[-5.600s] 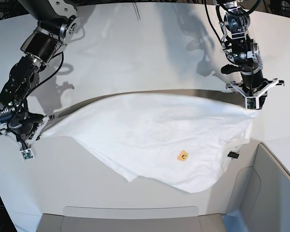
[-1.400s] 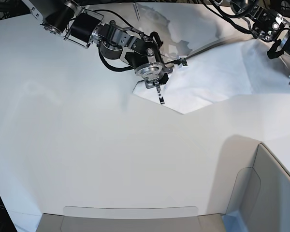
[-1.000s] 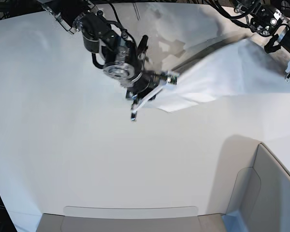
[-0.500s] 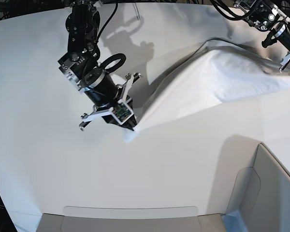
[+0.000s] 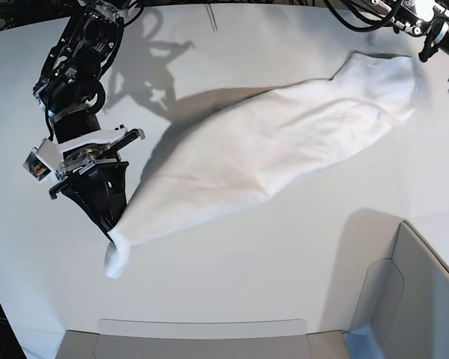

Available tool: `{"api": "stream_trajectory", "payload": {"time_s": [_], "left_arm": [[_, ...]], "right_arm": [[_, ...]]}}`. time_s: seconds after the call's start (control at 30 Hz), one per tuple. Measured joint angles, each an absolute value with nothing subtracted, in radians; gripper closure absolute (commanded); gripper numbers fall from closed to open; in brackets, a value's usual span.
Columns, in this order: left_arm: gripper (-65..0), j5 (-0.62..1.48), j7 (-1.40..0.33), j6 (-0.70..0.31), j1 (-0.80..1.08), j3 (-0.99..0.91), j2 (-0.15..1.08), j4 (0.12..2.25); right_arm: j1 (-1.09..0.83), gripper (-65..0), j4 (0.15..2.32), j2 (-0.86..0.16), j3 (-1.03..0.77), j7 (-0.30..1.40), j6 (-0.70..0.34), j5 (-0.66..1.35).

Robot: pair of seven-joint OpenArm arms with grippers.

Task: Layout the t-shirt on the table in an organized manner, then fold the t-shirt properly
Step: 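Grasp the shirt's hem corners with both grippers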

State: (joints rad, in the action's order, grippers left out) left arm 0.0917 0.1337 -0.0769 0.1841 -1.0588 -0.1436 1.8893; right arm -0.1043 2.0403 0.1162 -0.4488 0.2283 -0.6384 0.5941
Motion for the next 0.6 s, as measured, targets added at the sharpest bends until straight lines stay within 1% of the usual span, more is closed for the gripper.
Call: {"api": "stream_trajectory", "payload": {"time_s": [0.17, 0.27, 0.3, 0.33, 0.37, 0.47, 0.53, 0.6], "left_arm": [[-3.0, 0.098, 0.139, -0.089, 0.179, -1.05, -0.142, 1.962], [-3.8, 0.09, 0.131, -0.081, 0.185, -0.991, -0.142, 1.948], [-4.8, 0.082, 0.128, -0.092, 0.198, -0.955, -0.142, 1.938], [-5.9, 0.063, 0.128, -0.126, 0.225, -0.917, -0.142, 1.929], [-7.0, 0.043, 0.127, -0.181, 0.262, -0.876, -0.142, 1.922], [-12.4, 0.014, 0.129, -0.336, 0.382, -0.754, -0.142, 1.908], [-19.1, 0.011, 0.127, -0.37, 0.438, -0.701, -0.143, 1.906], [-24.5, 0.012, 0.128, -0.372, 0.479, -0.68, -0.141, 1.906]], "right_arm": [[-0.117, 0.0, 2.041, 0.081, -0.445, 0.2, -0.637, 0.632], [-0.125, 0.0, 2.041, 0.064, -0.42, 0.204, -0.636, 0.629], [-0.135, 0.0, 2.041, 0.065, -0.418, 0.201, -0.636, 0.63], [-0.146, 0.0, 2.041, 0.062, -0.417, 0.206, -0.636, 0.629], [-0.154, 0.0, 2.041, 0.058, -0.417, 0.208, -0.636, 0.619], [-0.172, 0.0, 2.041, 0.056, -0.417, 0.208, -0.636, 0.533], [-0.181, 0.0, 2.04, 0.062, -0.407, 0.22, -0.636, 0.464], [-0.186, 0.0, 2.04, 0.061, -0.386, 0.273, -0.636, 0.418]]}}
